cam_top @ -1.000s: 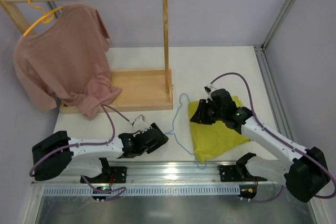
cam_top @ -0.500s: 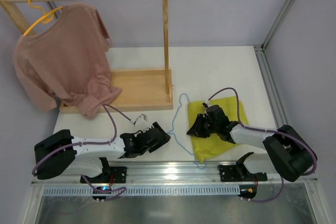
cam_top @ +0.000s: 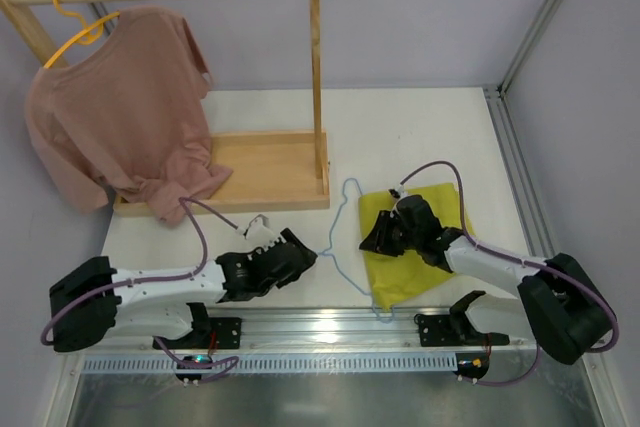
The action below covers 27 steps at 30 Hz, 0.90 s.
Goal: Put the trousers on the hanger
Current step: Place trousers on hanger, then grab a hanger with the right arm
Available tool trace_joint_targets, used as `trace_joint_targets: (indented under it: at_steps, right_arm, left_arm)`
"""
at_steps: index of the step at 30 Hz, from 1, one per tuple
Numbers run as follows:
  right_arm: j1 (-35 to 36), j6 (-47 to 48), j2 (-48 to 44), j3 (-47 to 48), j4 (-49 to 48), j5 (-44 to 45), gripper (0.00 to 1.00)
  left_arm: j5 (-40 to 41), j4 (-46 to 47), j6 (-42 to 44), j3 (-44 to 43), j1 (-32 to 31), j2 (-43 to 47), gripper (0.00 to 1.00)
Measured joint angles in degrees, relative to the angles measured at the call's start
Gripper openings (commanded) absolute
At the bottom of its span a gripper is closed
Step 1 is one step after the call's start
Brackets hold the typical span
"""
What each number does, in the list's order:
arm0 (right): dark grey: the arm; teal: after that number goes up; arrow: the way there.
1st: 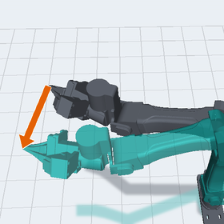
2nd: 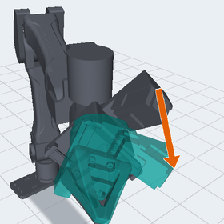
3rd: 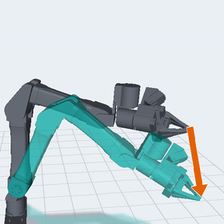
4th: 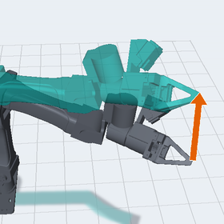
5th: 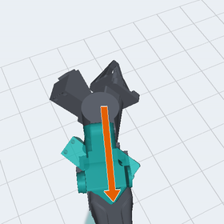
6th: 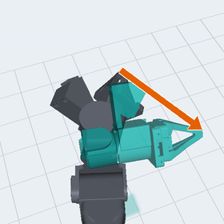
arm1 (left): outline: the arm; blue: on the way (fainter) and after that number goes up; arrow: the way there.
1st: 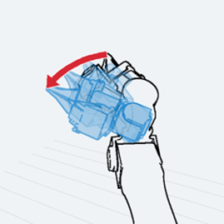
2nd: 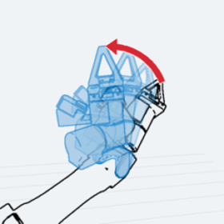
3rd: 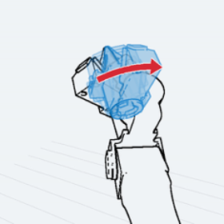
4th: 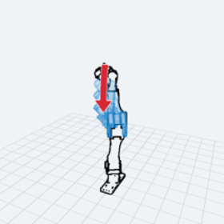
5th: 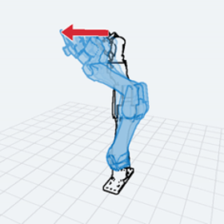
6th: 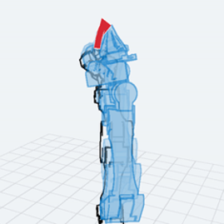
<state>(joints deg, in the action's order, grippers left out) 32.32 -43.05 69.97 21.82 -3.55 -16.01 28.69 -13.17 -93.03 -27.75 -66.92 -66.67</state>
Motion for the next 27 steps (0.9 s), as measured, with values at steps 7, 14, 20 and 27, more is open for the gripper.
trace_joint_targets:
  at_steps: [7, 14, 20, 27]
  right_arm:
    - [11.3, 3.5, -2.2, 10.8, 10.5, 10.7, 0.28]
    - [26.8, 3.8, 8.2, 18.5, 16.9, 22.9, 0.28]
    - [31.5, 3.3, 17.5, 22.0, 21.4, 29.1, 0.28]
    - [33.5, 2.2, 21.4, 25.7, 22.0, 32.4, 0.18]
  left_arm:
    - [3.8, -11.2, 2.2, 0.0, 3.3, 14.8, 0.71]
    - [4.1, -16.9, 6.0, 1.8, 8.1, 26.1, 0.71]
    - [3.5, -18.4, 7.9, 2.6, 8.2, 26.6, 0.72]
    - [2.7, -18.4, 8.2, 2.6, 8.2, 24.4, 0.72]
